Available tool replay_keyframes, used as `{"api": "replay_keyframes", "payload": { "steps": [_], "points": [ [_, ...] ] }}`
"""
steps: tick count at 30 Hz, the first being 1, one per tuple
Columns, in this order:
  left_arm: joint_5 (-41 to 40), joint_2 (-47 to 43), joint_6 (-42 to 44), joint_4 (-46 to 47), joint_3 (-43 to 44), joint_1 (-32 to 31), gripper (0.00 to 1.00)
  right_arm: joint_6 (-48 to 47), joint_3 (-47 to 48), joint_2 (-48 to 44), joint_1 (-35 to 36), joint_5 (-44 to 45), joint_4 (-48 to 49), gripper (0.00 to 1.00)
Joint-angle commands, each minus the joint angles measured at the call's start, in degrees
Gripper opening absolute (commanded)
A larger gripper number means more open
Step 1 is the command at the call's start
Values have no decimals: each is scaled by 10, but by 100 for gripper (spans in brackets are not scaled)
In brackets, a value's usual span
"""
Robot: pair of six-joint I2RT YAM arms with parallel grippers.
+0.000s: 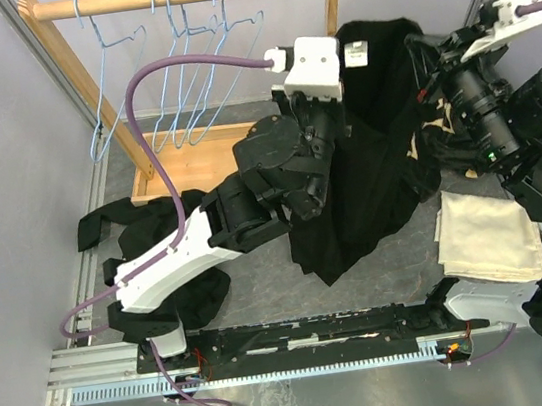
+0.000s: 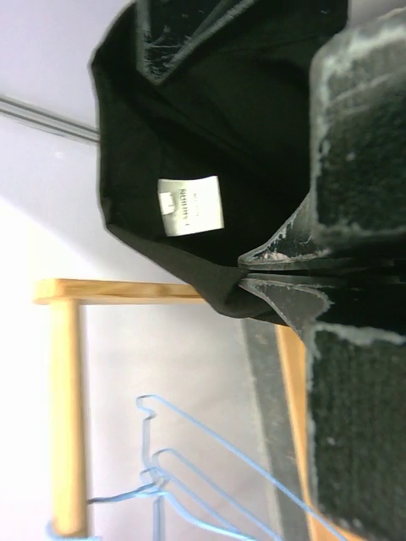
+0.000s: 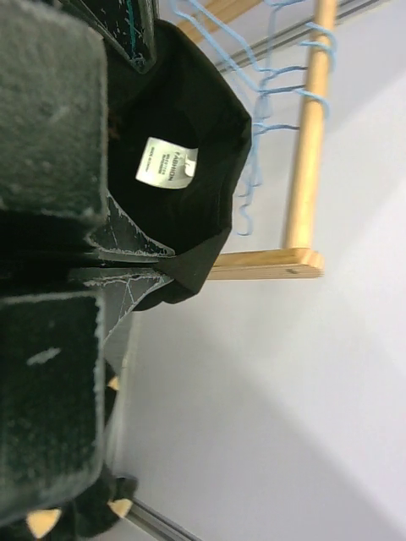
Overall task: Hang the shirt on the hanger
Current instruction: Adjust the shirt at the center of the board.
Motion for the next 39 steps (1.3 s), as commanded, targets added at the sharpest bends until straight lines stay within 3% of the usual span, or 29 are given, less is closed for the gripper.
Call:
{"api": "replay_keyframes", "payload": {
  "steps": [1,7,13,22,29,39],
  "points": [
    [9,51,141,121,121,-1,3,-55,60,15,-1,14,118,0],
    [45,61,214,221,147,-1,3,-81,129,50,-1,5,158,0],
    [113,48,215,275,148,-1,3,-95,160,71,0,-16,198,0],
    [101,61,245,280,138,-2,3,-101,198,80,-1,-40,199,0],
    [54,-7,202,249,-7,10,3,-76,23,-5,0,-12,174,0],
    [42,-159,-62,70,-304,19,3,15,-185,-102,-1,-8,48,0]
  ]
}}
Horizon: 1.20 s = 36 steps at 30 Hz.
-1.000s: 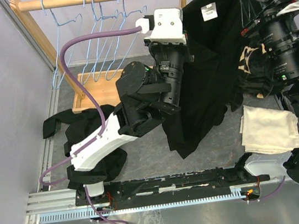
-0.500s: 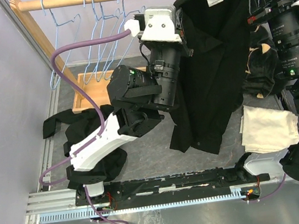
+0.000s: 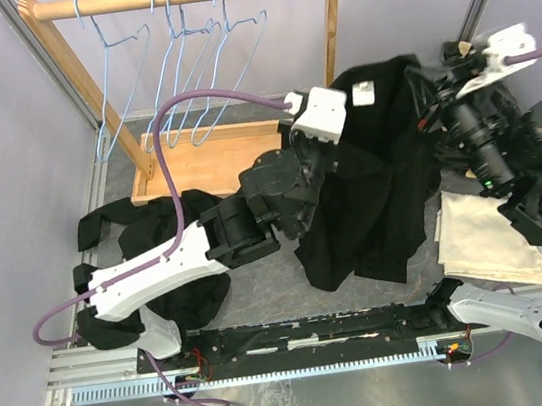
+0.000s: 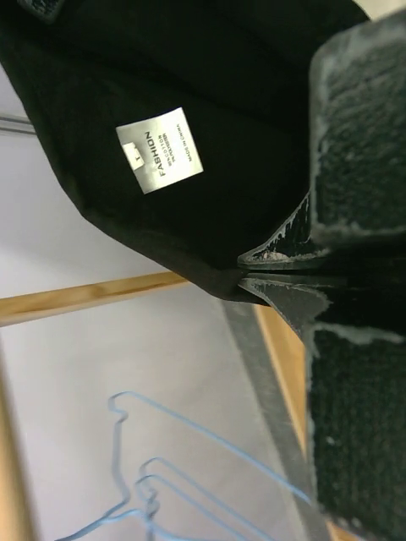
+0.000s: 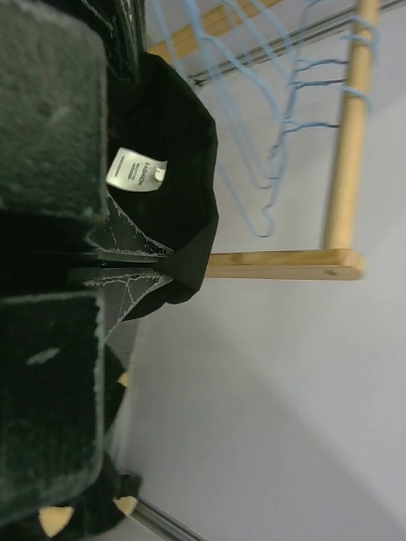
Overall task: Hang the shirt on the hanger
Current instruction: Adjust the shirt at the center of the board.
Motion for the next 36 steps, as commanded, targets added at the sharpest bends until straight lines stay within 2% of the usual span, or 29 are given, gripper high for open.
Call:
{"api": "replay_keyframes", "payload": {
  "steps": [1,5,9,15,19,25,31,36],
  "points": [
    [-9,-87,-182,-88,-110,4,3,63,-80,-39,0,10,-56,0],
    [26,-140,-297,-154,-225,9,3,110,-164,-82,-1,16,-80,0],
    [55,-179,-388,-177,-334,13,3,158,-234,-113,-1,11,-115,0],
    [77,-207,-484,-189,-433,14,3,210,-311,-121,0,-6,-160,0],
    [84,-202,-512,-186,-462,14,3,238,-365,-118,-1,-10,-171,0],
    [85,-176,-525,-200,-459,14,3,266,-433,-112,-1,-42,-157,0],
    [88,-152,-540,-200,-474,21,3,290,-470,-107,-1,-16,-159,0],
    [159,-131,-542,-167,-501,53,3,320,-485,-78,-1,18,-178,0]
  ]
}}
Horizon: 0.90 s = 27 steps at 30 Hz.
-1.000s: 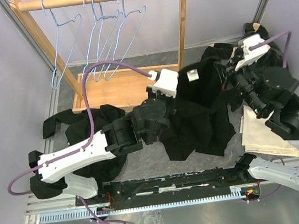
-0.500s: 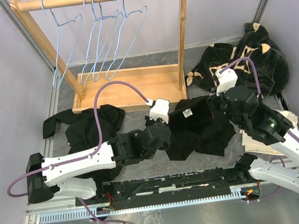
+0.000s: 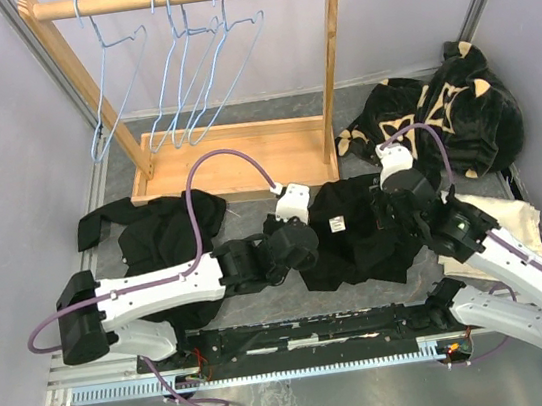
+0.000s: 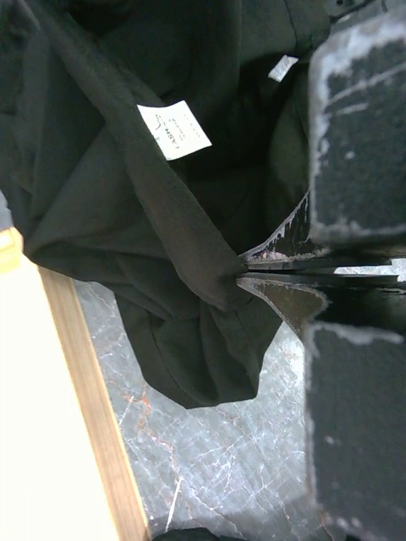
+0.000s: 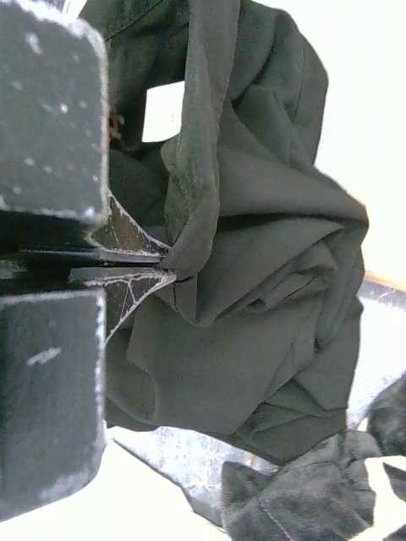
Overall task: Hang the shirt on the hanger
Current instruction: Adjust the shirt at the center of the board.
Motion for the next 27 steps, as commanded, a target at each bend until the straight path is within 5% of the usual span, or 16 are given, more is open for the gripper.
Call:
{"api": "replay_keyframes", "payload": {
  "steps": [1,14,19,21,27],
  "points": [
    [65,20,-30,45,-22,35,3,44,-7,27,-1,46,-6,0],
    [162,50,-20,91,-65,122,3,104,-34,139,-2,40,28,0],
    [174,76,-13,90,-54,127,13,94,-32,192,-5,39,42,2],
    [174,72,-18,80,-54,126,24,98,-24,196,-5,34,35,8],
    [166,-4,-32,63,-95,126,46,100,-25,106,-5,15,30,52]
  ]
}}
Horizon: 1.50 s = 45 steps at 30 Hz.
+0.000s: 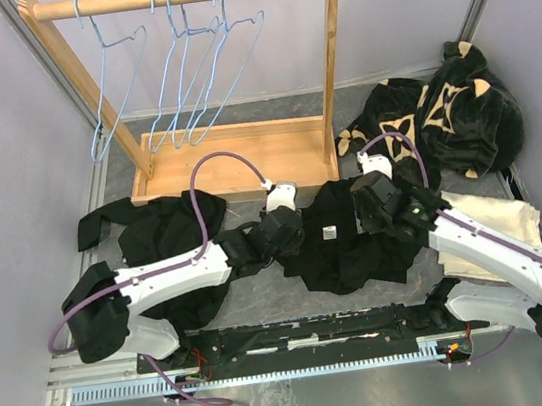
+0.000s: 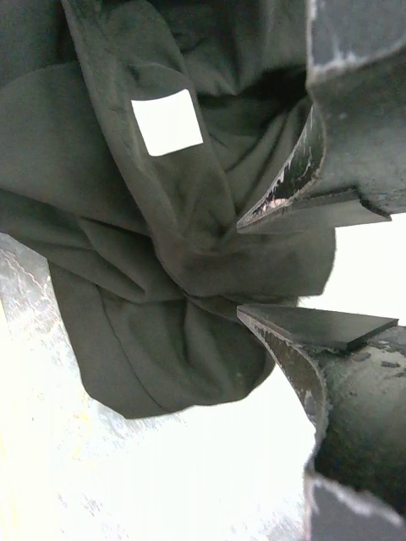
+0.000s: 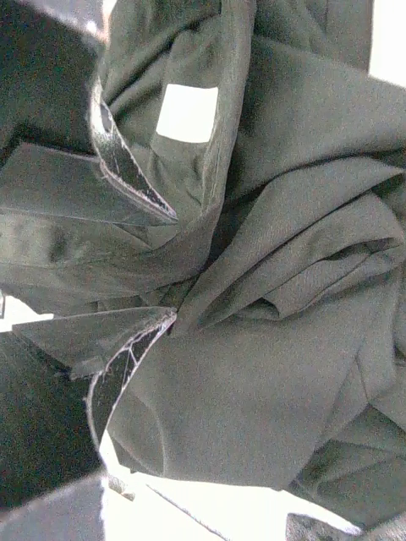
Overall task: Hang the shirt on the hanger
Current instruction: Adjust the shirt at the center of the board, then pick up the hanger from the clothesline.
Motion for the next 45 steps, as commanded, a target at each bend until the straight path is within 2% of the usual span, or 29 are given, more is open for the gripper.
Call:
{"api": "replay_keyframes", "payload": {
  "steps": [1,2,5,9,11,15,19,21,23,27,29,34,39,45],
  "points": [
    [-4,-77,-24,-9,-28,2,47,4,18,-74,-2,-5,0,64],
    [-1,-91,-25,-14,-35,2,48,3,25,-82,-1,-10,-11,71],
    [12,-131,-27,-31,-50,2,50,5,48,-94,-2,-22,-48,75],
    [27,-158,-29,-56,-61,2,57,41,84,-87,-2,-23,-102,81],
    [29,-165,-34,-69,-64,2,63,53,100,-81,-1,-30,-123,90],
    [23,-175,-55,-89,-69,3,63,10,110,-73,-2,-70,-122,99],
    [36,-183,-65,-99,-74,14,65,-3,106,-75,-2,-70,-111,99],
    [62,-187,-63,-96,-83,41,67,-5,105,-80,-2,-72,-102,99],
    [96,-193,-60,-90,-96,80,83,-2,105,-88,-2,-61,-100,99],
    [129,-213,-53,-94,-108,140,87,4,131,-90,-2,-9,-147,99],
    [132,-217,-49,-102,-106,154,96,-3,143,-91,-2,-3,-161,99],
    [134,-214,-47,-123,-102,168,99,-18,164,-107,-2,-33,-155,99],
    [102,-188,-55,-191,-67,168,99,-16,225,-84,-2,-35,-198,99],
    [89,-172,-61,-225,-41,168,100,21,242,-80,-2,-56,-146,99]
  ]
}}
